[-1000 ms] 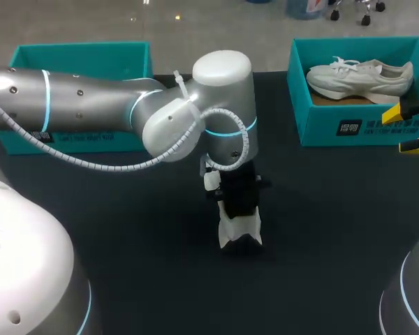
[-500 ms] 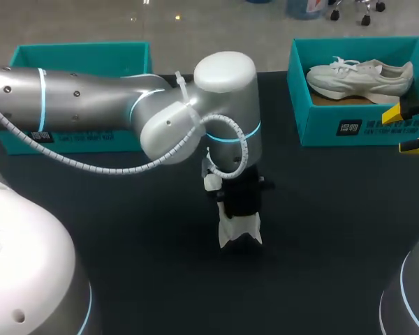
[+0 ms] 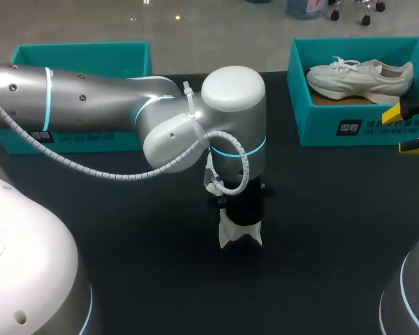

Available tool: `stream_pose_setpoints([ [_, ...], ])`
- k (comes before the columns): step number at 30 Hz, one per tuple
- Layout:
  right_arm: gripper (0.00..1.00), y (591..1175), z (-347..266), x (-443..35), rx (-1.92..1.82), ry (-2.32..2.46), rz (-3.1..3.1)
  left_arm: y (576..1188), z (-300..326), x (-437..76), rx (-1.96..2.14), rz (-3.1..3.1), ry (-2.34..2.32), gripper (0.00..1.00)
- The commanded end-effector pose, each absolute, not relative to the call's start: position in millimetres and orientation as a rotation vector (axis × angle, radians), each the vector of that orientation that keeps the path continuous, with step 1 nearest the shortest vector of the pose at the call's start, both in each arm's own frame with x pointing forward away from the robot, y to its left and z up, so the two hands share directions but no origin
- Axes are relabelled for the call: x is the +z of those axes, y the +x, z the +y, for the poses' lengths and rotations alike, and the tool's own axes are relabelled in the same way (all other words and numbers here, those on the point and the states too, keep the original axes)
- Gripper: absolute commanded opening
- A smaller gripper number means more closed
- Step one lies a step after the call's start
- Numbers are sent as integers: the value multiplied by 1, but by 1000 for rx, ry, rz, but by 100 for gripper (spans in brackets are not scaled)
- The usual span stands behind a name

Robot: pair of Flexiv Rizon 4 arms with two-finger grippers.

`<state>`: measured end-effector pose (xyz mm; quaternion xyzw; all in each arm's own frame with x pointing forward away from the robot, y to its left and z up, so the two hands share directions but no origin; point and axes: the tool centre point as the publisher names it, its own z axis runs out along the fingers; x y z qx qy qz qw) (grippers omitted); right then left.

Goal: Take the shoe out of the shoebox, open the shoe tongue, remove and reinsert the insole, then place the shoe into the shoebox

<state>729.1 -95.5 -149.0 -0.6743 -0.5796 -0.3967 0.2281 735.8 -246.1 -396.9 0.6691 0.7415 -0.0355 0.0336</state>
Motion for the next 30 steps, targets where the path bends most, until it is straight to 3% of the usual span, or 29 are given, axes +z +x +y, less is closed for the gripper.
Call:
stream_pose_setpoints([
  [1, 100, 729, -96, -149, -1090, -1859, -1596, 738, -236, -376, -6, 2260, 2024, 0],
  [28, 100, 729, -96, -149, -1090, -1859, -1596, 799, -223, -354, 367, 2147, 1877, 1],
  [29, 100, 729, -96, -149, -1090, -1859, -1596, 799, -223, -354, 381, 2146, 1876, 28],
  [30, 100, 729, -96, -149, -1090, -1859, -1596, 798, -223, -354, 385, 2147, 1874, 76],
])
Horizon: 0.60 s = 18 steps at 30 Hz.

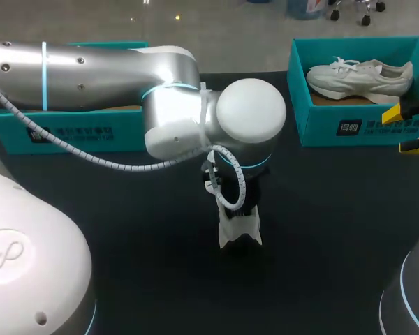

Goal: Take the shoe out of the shoebox, open the shoe tongue, remove and reinsert the insole, then place the shoe into the shoebox

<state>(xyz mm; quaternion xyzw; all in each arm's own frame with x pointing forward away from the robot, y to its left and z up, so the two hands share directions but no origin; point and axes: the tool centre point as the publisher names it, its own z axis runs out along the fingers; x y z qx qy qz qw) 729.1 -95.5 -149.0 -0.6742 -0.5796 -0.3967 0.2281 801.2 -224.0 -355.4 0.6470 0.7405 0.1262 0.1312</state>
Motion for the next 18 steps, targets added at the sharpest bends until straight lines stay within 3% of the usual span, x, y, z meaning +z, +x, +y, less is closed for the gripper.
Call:
stream_pose_setpoints([
  [1, 100, 729, -96, -149, -1090, -1859, -1596, 798, -223, -354, 385, 2150, 1874, 100],
  [18, 100, 729, -96, -149, -1090, -1859, -1596, 794, -216, -338, 371, 2172, 1850, 100],
])
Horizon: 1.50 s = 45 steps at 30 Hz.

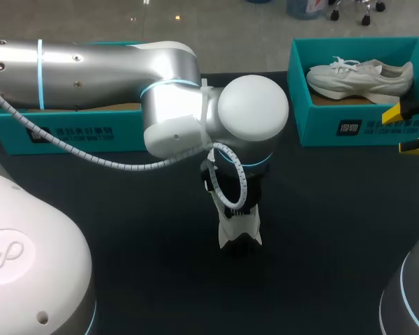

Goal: Take the shoe out of the shoebox, open the shoe tongue, remove and reinsert the insole, then place the shoe into the shoebox

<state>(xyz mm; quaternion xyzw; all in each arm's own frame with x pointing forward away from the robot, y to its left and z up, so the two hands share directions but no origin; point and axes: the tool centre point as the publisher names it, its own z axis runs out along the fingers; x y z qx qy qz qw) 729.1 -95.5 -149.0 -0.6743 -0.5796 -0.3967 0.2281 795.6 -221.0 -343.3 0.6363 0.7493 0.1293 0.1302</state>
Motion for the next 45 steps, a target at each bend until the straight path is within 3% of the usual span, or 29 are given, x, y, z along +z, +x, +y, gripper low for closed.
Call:
stream_pose_setpoints([
  [1, 100, 729, -96, -149, -1090, -1859, -1596, 793, -216, -337, 375, 2171, 1850, 100],
  [19, 100, 729, -96, -149, -1090, -1859, -1596, 806, -209, -327, 390, 2187, 1834, 100],
  [45, 100, 729, -96, -149, -1090, -1859, -1596, 861, -188, -262, 427, 2153, 1748, 100],
])
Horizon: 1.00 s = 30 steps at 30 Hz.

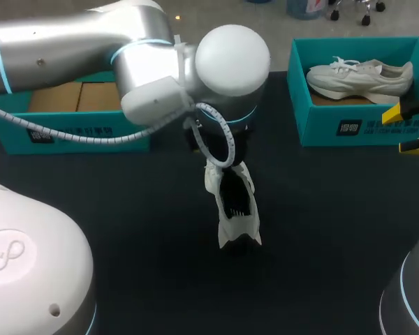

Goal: Take the shoe out of the shoebox, open the shoe tongue, remove and reinsert the insole, then place the shoe into the shoebox

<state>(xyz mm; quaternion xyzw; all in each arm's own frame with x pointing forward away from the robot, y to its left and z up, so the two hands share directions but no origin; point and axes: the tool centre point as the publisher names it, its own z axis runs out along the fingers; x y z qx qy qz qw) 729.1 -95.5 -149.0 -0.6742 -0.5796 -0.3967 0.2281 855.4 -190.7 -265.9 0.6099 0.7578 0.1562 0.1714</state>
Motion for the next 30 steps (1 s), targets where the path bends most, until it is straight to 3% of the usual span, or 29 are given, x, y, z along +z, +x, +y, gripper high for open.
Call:
stream_pose_setpoints([
  [1, 100, 729, -96, -149, -1090, -1859, -1596, 862, -188, -262, 426, 2152, 1751, 100],
  [5, 100, 729, -96, -149, -1090, -1859, -1596, 863, -189, -260, 408, 2138, 1782, 96],
  [6, 100, 729, -96, -149, -1090, -1859, -1596, 864, -190, -260, 408, 2135, 1787, 87],
  [11, 100, 729, -96, -149, -1090, -1859, -1596, 868, -192, -259, 435, 2121, 1814, 25],
  [12, 100, 729, -96, -149, -1090, -1859, -1596, 869, -192, -259, 435, 2118, 1816, 1],
  [30, 100, 729, -96, -149, -1090, -1859, -1596, 866, -192, -262, 440, 2123, 1836, 0],
])
